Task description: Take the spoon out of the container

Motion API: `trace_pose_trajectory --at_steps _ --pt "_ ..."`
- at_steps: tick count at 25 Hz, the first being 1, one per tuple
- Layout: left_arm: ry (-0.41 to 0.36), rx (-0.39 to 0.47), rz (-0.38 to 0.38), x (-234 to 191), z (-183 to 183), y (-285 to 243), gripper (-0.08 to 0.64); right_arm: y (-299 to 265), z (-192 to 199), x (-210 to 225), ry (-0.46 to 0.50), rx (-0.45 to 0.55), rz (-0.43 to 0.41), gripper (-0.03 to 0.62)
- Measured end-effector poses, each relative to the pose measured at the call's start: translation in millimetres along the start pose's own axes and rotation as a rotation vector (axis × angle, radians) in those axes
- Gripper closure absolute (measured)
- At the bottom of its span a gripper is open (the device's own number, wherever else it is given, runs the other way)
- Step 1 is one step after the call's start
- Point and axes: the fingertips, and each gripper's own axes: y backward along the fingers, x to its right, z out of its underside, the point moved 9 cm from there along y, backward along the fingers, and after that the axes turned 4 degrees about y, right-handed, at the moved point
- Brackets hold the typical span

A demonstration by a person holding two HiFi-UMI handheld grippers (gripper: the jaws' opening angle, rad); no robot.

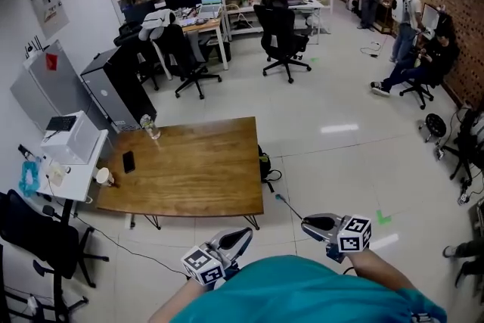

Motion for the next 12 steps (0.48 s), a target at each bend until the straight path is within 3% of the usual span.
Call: trace_pose_trajectory --at_steps 12 --pt "0.001 0.007 -0.004 -11 -7 6 0.560 -14 -6 2 0.042 -0.009 0.009 0.528"
